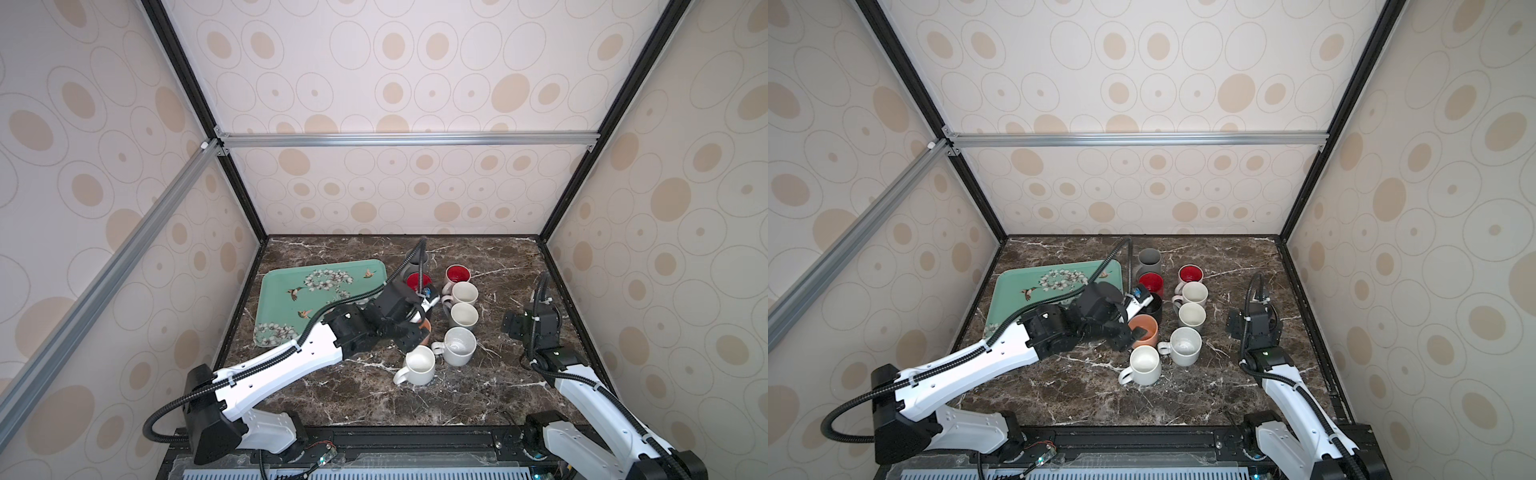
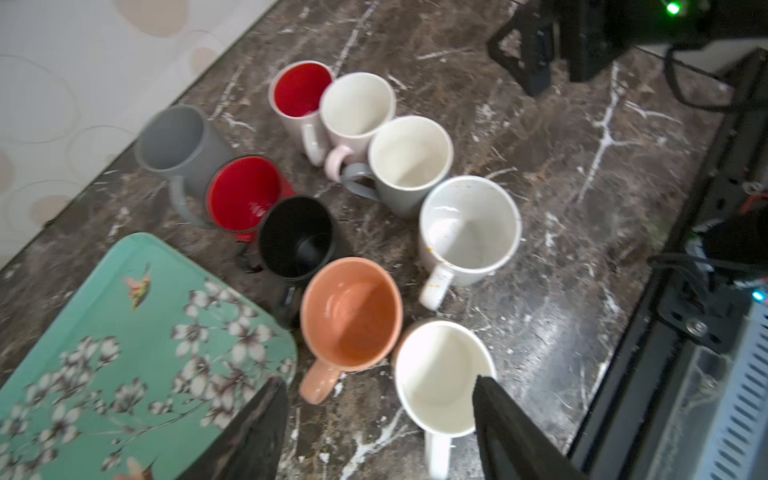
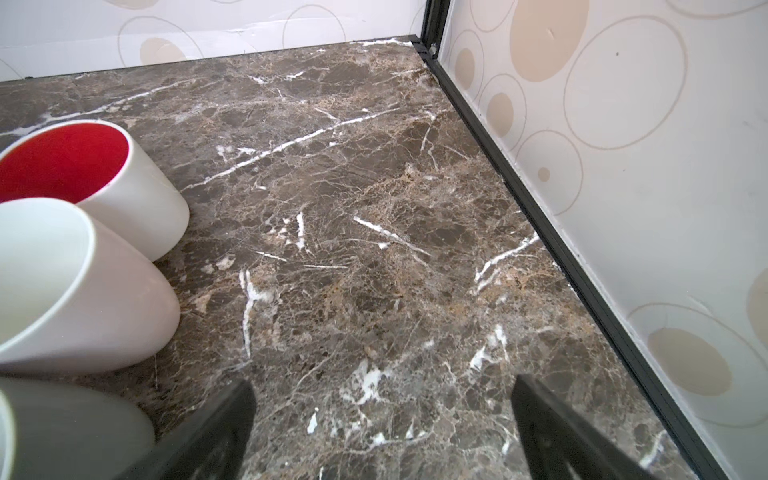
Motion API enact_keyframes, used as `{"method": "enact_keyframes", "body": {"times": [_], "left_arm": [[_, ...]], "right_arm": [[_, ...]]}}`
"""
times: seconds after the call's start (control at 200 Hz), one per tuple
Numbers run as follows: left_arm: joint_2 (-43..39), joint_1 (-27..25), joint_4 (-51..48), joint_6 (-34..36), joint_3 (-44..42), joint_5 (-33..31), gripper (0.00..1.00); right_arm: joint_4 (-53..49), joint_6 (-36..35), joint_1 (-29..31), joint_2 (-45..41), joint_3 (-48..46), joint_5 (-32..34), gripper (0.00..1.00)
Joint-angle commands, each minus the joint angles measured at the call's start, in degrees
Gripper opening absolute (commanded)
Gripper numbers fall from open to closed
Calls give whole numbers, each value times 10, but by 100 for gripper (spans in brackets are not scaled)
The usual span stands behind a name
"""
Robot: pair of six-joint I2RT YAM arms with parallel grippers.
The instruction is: Turn the mug right side up
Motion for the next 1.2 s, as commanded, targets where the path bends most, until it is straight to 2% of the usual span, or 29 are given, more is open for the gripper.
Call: {"method": "enact_keyframes", "body": {"times": [0.0, 0.13, 0.21, 0.34, 0.6, 0.72, 0.985, 1.11, 1.195], "left_arm": [[-33, 66, 31, 6, -30, 6, 77], [-76, 171, 112, -15, -98, 13, 91], [-97, 254, 176, -39, -147, 43, 99], [-120, 375, 279, -81, -227, 78, 100], [-131, 497, 447, -125, -357, 30, 100], [-134, 529, 547, -117, -430, 5, 100], [-157, 534, 779, -58, -603, -89, 100], [-130, 545, 901, -65, -654, -88, 100], [-83, 553, 984, -66, -670, -69, 100]], "right_arm": [[83, -31, -4, 7, -28, -4, 100], [170, -57, -6, 15, -65, -6, 100], [216, -77, -7, 26, -79, -15, 100], [284, -95, -11, 49, -100, -40, 100], [416, -95, -30, 120, -130, -98, 100], [448, -95, -43, 144, -130, -122, 100], [532, -103, -59, 188, -138, -165, 100], [578, -117, -61, 228, -134, -178, 100], [628, -119, -62, 271, -138, -184, 100]]}}
